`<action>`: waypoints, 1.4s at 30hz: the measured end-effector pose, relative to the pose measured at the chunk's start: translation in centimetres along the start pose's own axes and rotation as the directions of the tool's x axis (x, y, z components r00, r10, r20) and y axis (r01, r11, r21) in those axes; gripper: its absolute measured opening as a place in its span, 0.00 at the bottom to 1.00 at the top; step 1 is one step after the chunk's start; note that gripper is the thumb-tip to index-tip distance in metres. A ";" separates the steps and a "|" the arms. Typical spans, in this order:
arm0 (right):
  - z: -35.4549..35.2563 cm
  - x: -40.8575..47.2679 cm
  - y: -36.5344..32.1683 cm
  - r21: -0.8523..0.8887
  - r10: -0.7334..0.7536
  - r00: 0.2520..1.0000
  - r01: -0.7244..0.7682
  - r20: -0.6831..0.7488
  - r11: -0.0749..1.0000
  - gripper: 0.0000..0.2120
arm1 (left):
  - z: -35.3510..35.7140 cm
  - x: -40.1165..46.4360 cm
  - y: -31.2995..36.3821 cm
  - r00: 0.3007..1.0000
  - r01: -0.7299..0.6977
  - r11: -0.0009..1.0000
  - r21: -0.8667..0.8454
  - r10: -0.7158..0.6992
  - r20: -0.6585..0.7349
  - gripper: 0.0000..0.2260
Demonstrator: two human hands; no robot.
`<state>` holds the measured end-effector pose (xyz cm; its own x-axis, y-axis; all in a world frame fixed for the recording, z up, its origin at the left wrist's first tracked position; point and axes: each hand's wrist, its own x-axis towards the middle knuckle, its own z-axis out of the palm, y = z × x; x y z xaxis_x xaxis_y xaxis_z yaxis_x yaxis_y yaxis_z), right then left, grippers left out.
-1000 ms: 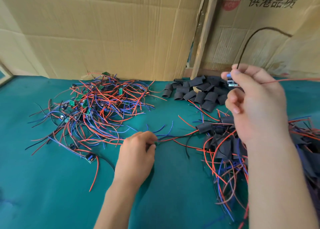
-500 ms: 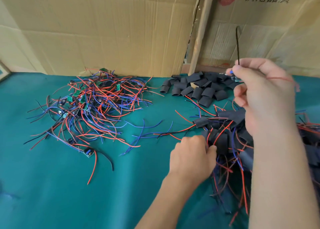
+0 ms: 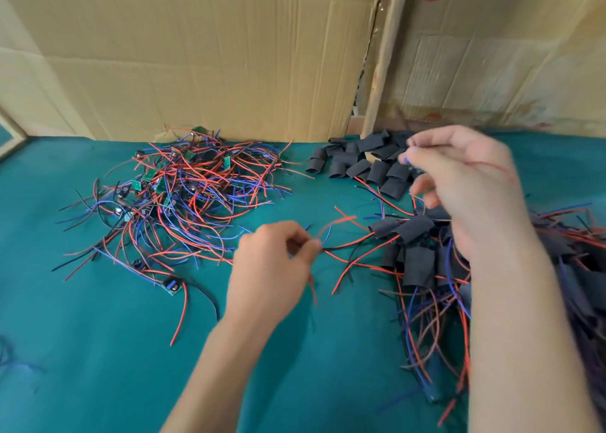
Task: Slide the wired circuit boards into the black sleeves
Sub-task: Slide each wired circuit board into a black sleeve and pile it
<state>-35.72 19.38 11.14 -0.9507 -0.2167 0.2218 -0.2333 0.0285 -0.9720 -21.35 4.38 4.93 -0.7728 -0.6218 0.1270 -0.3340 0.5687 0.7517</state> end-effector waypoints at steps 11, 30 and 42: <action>3.0 -0.1 4.6 -0.590 0.336 0.902 -0.121 0.270 0.798 0.14 | -0.6 1.6 -3.7 0.980 0.109 0.956 0.273 -0.057 -0.191 0.05; 0.5 0.8 3.6 -0.402 0.117 0.981 -0.046 0.153 0.914 0.10 | -0.3 2.0 -4.2 0.978 -0.201 0.855 0.478 0.150 0.142 0.08; 0.1 0.3 1.2 -0.092 0.020 0.996 -0.011 0.092 0.996 0.14 | -1.4 -5.9 -3.6 0.913 -0.402 0.562 0.723 0.184 0.365 0.13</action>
<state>-36.25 19.25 9.98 -0.9322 -0.3054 0.1944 -0.2403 0.1205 -0.9632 -14.81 5.25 2.35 -0.9637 -0.2663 0.0174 -0.2667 0.9589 -0.0965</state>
